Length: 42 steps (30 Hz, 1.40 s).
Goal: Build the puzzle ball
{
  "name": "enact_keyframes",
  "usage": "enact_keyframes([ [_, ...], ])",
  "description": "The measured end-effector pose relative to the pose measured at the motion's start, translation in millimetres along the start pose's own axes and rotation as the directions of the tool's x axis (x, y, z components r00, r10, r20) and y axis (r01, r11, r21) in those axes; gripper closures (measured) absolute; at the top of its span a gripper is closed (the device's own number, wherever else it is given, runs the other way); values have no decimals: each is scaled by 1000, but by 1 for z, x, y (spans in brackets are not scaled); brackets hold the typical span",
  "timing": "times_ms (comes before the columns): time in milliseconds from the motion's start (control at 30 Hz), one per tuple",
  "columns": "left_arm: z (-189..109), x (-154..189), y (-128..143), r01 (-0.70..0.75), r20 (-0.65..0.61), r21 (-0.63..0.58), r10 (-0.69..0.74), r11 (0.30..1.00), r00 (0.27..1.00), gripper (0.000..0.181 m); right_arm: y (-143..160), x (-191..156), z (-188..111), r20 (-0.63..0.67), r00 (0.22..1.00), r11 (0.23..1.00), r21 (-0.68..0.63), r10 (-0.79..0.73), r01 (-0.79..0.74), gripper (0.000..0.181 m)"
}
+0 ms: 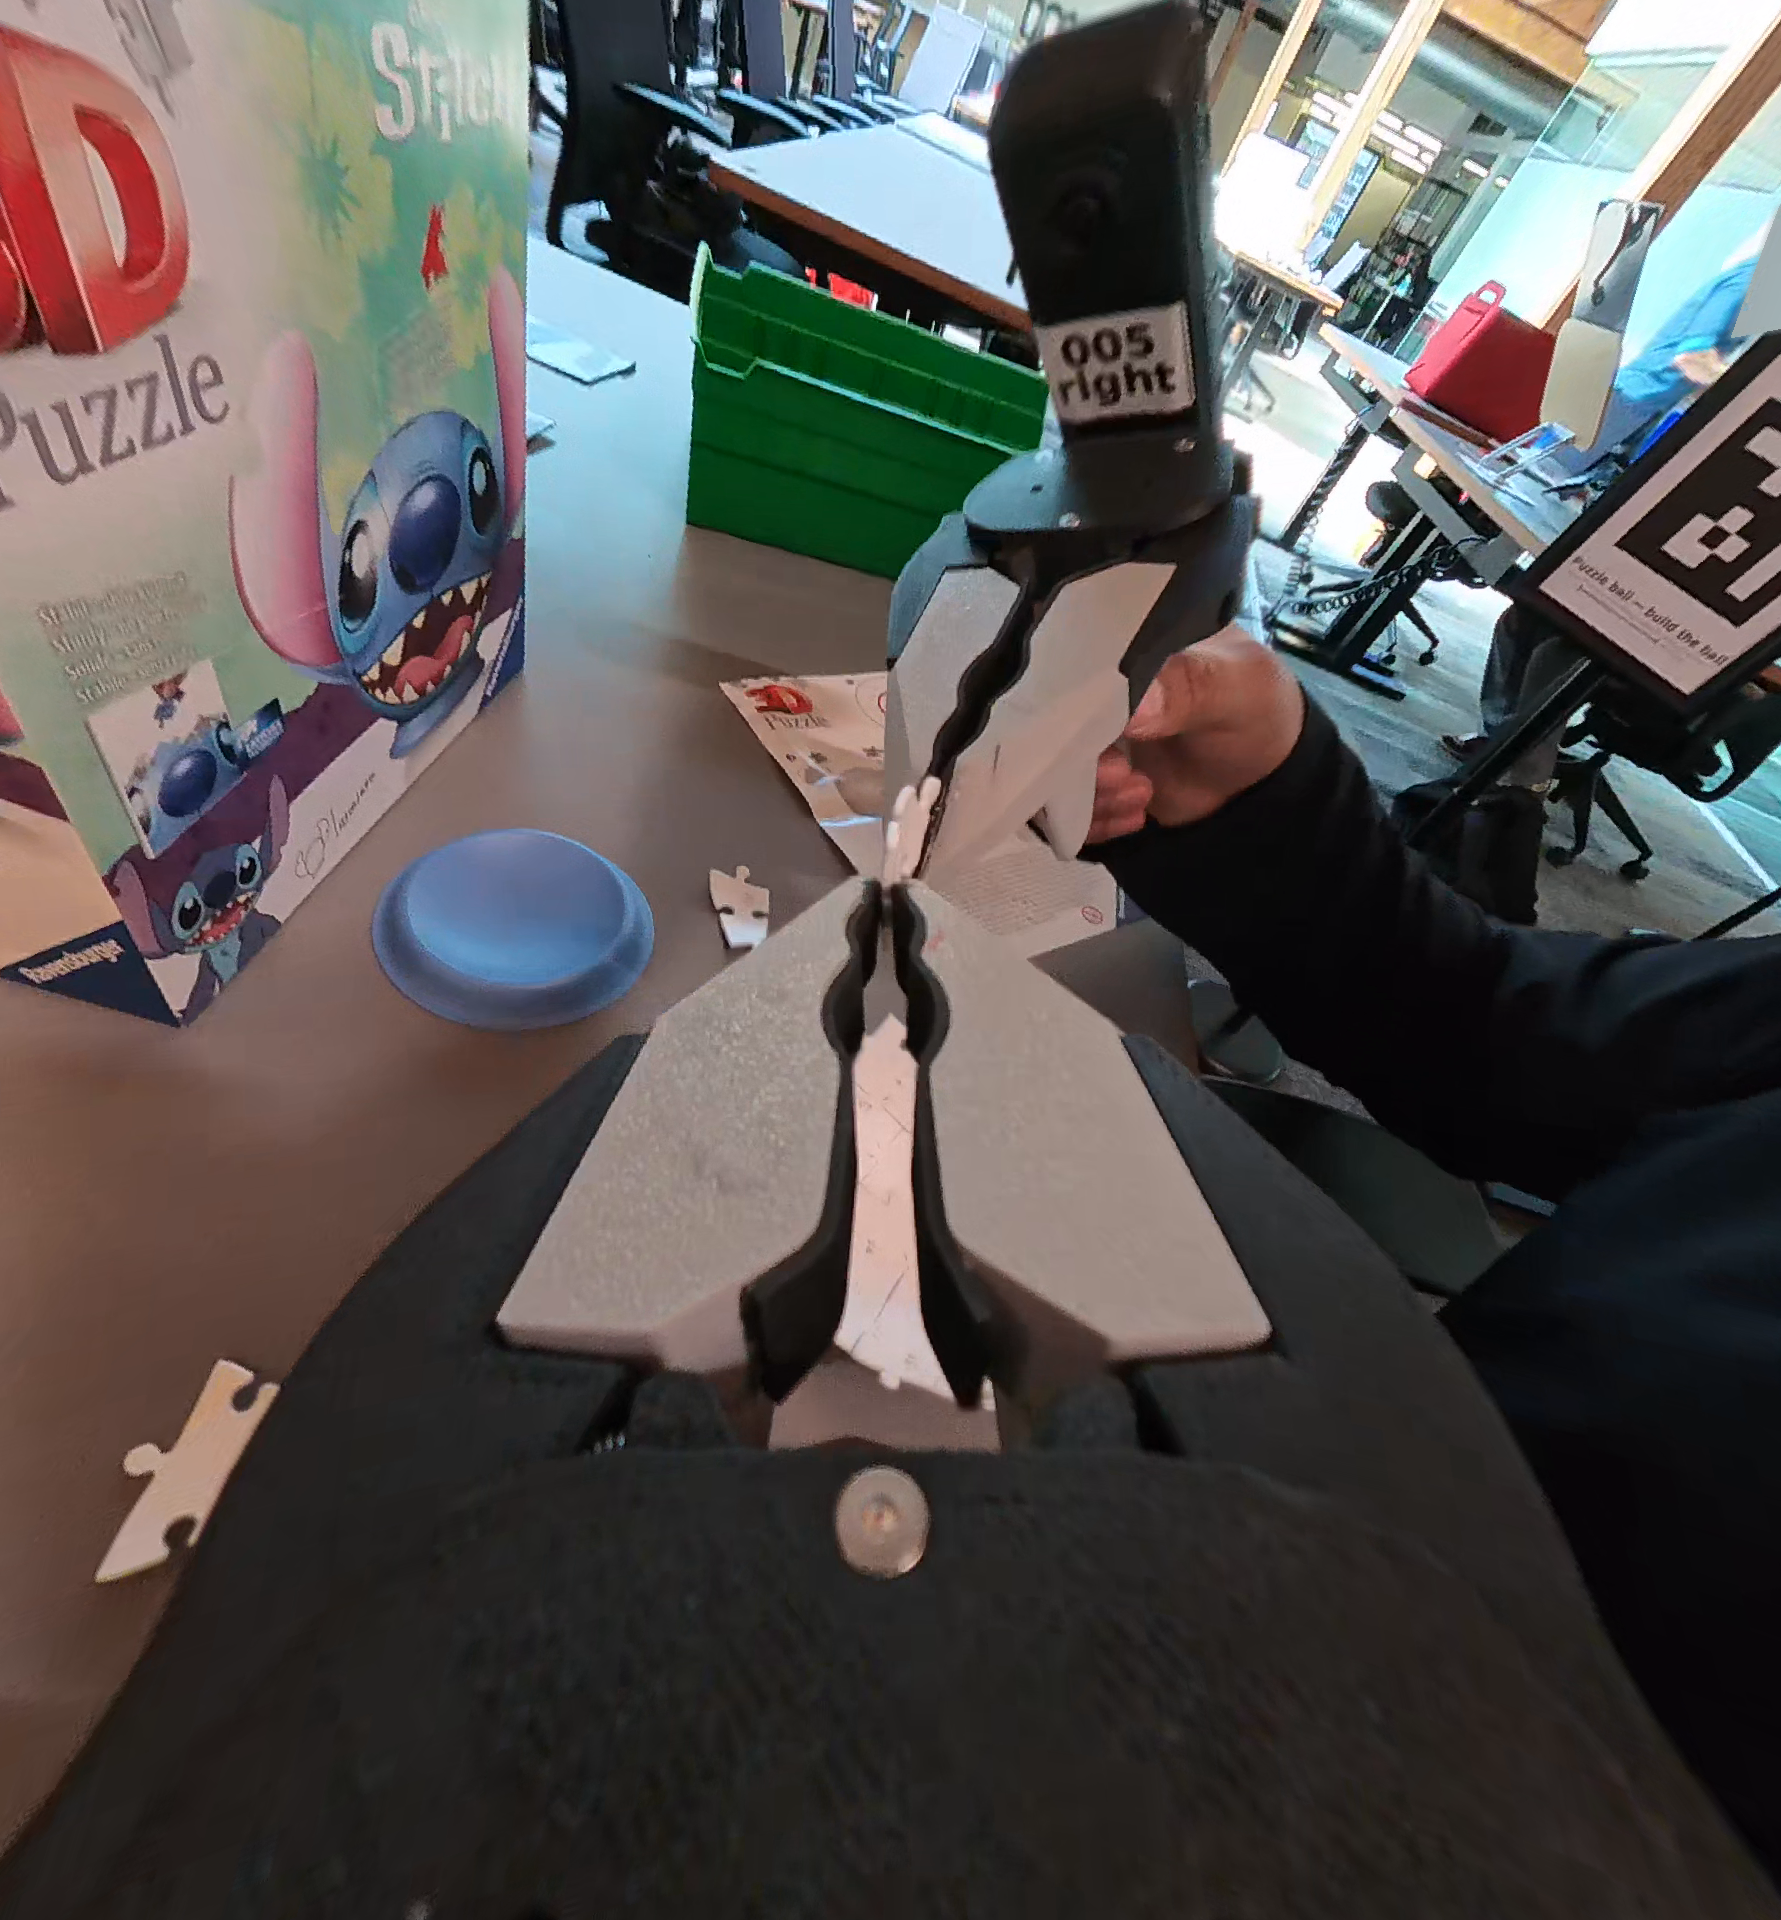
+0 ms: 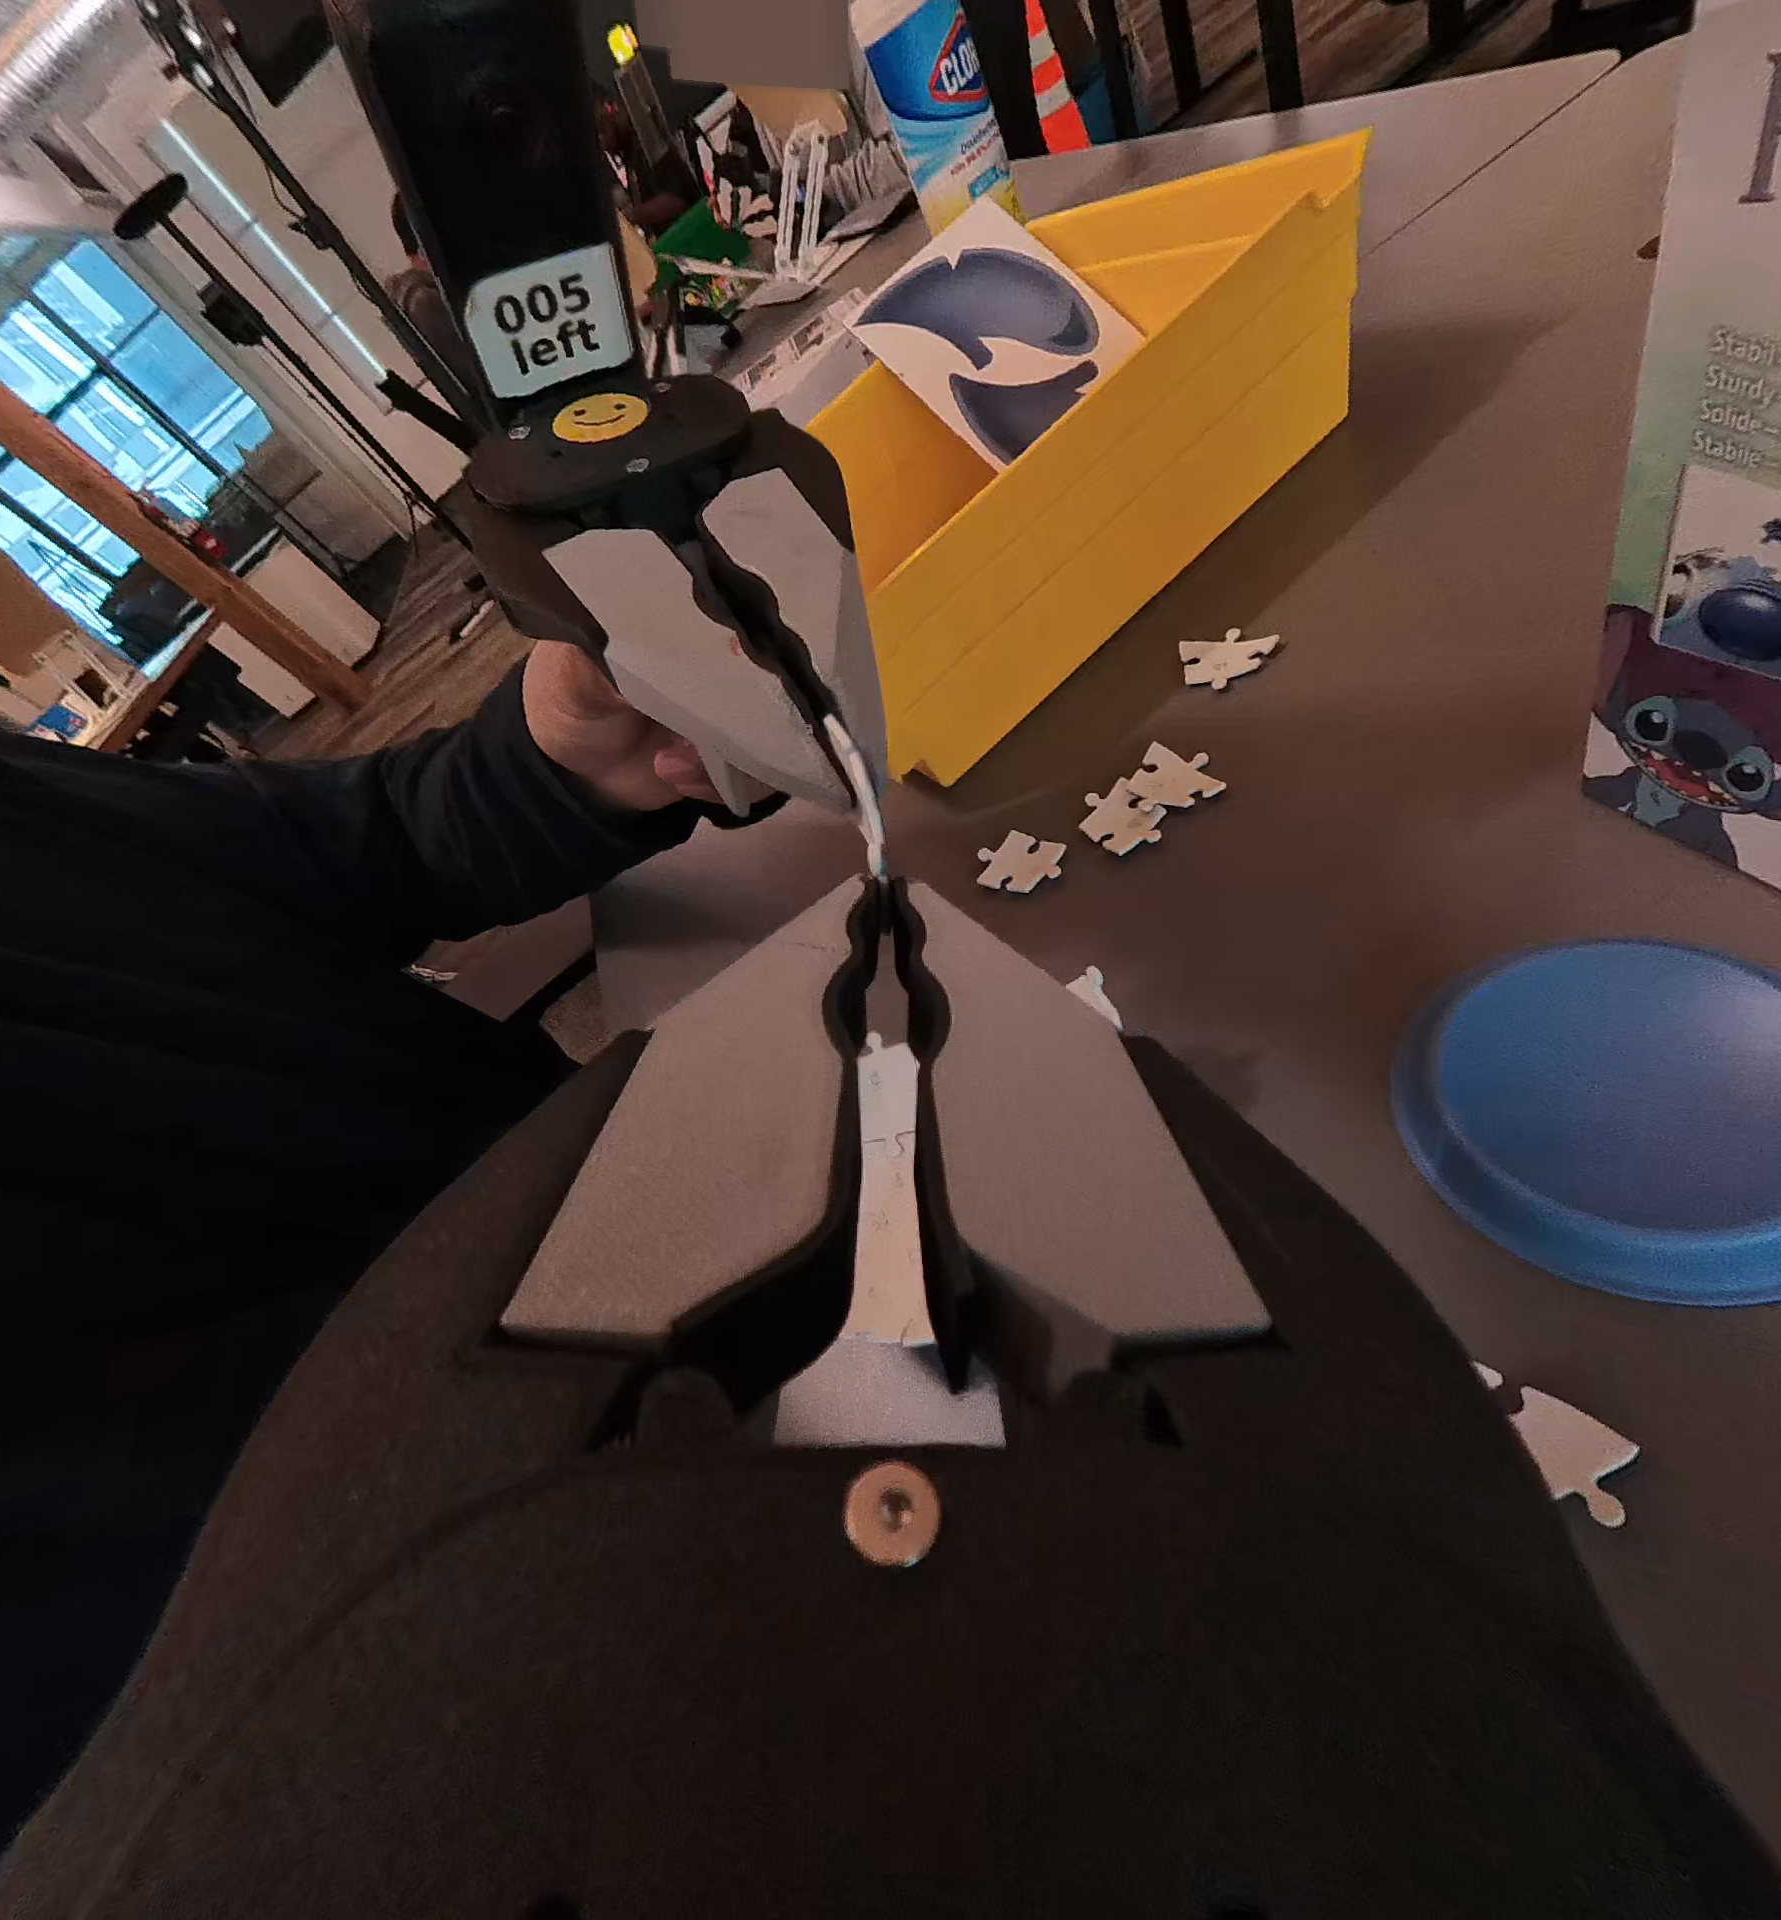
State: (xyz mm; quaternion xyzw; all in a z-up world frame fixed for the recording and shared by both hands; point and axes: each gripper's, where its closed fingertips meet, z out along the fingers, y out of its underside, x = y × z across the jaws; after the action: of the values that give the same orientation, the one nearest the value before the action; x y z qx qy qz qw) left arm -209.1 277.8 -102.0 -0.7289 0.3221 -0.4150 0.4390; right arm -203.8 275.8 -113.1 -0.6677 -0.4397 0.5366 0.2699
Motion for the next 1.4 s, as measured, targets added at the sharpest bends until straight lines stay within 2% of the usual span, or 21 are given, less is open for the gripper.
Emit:
enact_keyframes([
  [200,6,-1,18,11,-11,-63,-11,998,1000,180,14,5,-1,-32,999,995,-98,2,-6,181],
  [367,6,-5,23,-18,6,-115,19,993,1000,165,30,5,-4,-33,999,977,-214,9,-16,181],
  [467,8,-3,22,-5,-30,-119,2,993,1000,163,38,5,-4,-36,999,957,-288,7,-17,181],
  [533,10,-1,25,1,-52,-137,-8,991,999,166,41,6,-2,-46,999,945,-327,-4,-11,181],
  [567,12,0,30,-4,-62,-156,-5,988,998,177,41,7,0,-48,999,943,-334,-7,-9,181],
  [633,14,1,36,-12,-68,-182,0,983,998,181,42,11,0,-63,998,935,-355,-16,-7,181],
  [800,14,1,45,43,-106,-227,-69,973,992,181,47,14,2,-45,999,928,-372,11,-27,181],
  [900,15,3,46,80,-139,-238,-116,968,984,172,48,16,3,-41,999,926,-376,22,-36,181],
  [1033,18,-1,52,64,-120,-260,-98,963,988,181,48,19,2,-46,999,924,-381,21,-38,181],
  [1167,23,0,66,58,-117,-327,-101,943,988,181,41,19,1,-33,998,940,-335,46,-55,181],
  [1300,27,0,70,63,-119,-336,-109,940,987,181,45,26,1,-48,997,944,-321,68,-80,181],
  [1400,26,-4,67,91,-119,-320,-136,943,984,173,49,28,0,-47,995,945,-314,83,-93,181],
])
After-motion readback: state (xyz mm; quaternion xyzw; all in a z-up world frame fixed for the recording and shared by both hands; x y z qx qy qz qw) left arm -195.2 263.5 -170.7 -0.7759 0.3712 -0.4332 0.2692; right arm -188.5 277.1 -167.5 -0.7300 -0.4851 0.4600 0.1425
